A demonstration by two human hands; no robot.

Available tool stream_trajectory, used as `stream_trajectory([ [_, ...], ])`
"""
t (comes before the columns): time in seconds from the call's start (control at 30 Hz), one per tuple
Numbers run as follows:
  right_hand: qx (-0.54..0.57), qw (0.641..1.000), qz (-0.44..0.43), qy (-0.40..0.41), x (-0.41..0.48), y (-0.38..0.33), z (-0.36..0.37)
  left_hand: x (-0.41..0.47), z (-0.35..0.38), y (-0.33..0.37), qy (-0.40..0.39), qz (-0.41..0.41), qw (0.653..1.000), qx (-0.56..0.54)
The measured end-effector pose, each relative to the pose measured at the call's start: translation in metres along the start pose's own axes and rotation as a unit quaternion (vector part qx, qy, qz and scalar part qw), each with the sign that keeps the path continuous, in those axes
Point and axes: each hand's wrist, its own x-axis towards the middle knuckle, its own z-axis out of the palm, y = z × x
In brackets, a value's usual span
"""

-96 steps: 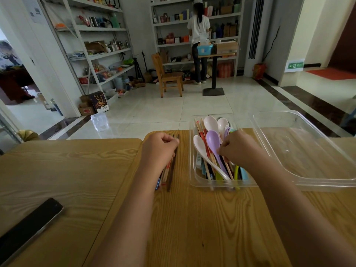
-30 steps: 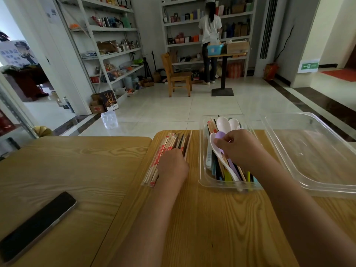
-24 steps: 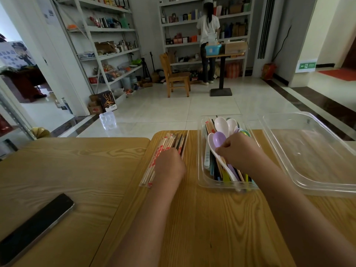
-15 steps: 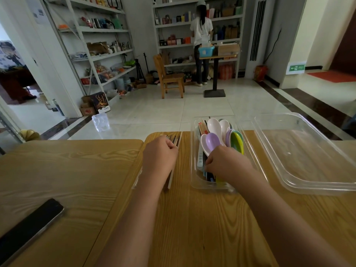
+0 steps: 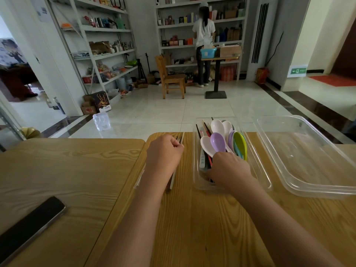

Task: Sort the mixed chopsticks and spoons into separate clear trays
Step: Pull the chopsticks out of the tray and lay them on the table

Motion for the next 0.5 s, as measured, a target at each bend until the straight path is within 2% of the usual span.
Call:
stream_trajectory([
  [0.5,0.186,0.98,0.007,-0.066,0.015,-0.001,-0.009,-0.001,-0.003,0.003,-0.025,-0.019,0.999,-0.039],
])
